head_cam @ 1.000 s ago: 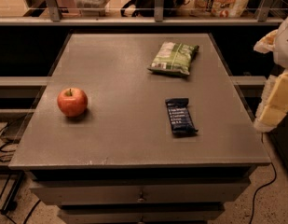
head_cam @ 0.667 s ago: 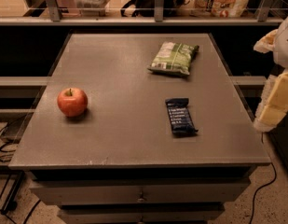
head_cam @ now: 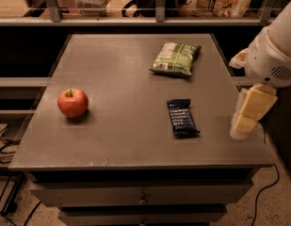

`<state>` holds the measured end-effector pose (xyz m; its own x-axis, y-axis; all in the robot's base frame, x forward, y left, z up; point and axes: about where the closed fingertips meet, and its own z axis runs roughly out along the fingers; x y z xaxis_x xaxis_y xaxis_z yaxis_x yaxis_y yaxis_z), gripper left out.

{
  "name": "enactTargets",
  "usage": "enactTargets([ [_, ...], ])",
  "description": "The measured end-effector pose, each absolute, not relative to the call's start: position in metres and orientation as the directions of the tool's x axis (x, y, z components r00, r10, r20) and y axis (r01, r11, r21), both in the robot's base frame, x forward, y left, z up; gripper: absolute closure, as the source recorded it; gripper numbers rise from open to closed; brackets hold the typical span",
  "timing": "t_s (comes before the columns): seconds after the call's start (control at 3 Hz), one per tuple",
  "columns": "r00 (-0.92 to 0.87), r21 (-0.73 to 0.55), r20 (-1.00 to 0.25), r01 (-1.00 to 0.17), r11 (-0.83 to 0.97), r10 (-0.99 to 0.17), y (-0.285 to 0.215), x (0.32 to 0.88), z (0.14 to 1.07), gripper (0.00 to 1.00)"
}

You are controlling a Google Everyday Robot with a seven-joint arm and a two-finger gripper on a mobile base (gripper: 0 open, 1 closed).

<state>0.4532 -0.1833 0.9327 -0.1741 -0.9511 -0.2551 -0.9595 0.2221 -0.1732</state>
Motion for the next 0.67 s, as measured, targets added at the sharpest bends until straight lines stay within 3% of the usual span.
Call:
enactTargets([
  [0.67,-0.12,-0.157,-0.303,-0.972,0.173,-0.946,-0.145,0.48,0.891,0.0],
])
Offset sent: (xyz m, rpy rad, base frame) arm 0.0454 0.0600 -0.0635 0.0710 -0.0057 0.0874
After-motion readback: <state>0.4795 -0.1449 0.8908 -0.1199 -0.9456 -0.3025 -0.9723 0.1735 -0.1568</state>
